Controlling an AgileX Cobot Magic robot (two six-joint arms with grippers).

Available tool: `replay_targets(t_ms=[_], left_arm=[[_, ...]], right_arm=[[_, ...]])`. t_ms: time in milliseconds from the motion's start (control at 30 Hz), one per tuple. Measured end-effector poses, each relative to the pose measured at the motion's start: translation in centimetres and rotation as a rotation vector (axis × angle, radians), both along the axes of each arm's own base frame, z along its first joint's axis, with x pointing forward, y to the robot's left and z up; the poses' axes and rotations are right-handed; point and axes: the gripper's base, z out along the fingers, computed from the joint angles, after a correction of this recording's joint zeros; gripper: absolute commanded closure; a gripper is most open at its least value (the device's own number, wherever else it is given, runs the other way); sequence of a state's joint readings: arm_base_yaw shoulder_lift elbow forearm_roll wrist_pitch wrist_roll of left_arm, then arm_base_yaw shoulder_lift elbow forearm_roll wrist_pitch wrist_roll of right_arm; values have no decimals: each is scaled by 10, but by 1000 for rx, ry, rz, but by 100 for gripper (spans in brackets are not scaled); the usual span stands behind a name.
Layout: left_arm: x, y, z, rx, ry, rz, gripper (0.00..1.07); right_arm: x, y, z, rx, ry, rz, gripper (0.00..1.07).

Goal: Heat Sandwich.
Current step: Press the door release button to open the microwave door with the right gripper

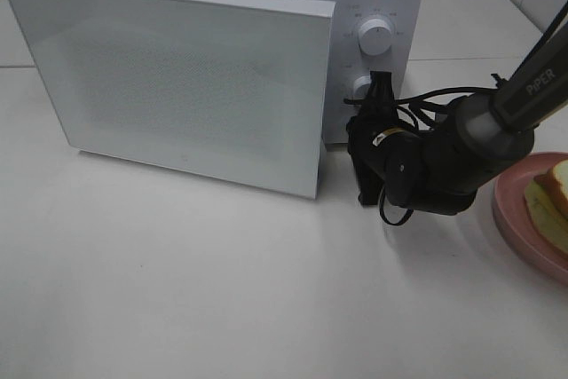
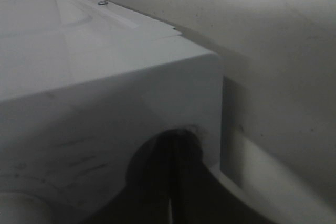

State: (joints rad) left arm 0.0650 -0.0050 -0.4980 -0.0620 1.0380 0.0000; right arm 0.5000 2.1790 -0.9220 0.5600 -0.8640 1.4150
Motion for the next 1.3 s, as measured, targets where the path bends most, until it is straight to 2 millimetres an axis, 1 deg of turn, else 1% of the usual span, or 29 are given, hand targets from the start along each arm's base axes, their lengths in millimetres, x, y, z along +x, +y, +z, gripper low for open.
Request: replay_targets(t_ms=[800, 1133, 1300], left_arm=[[0, 0, 0, 0, 0, 0, 6], [0, 0, 0, 0, 0, 0, 6], [0, 0, 0, 0, 0, 0, 6]], right_arm=[[0, 0, -1, 0, 29, 5, 107], [1, 1, 6, 5, 70, 21, 107], [-1, 1, 8, -1, 52, 27, 107]])
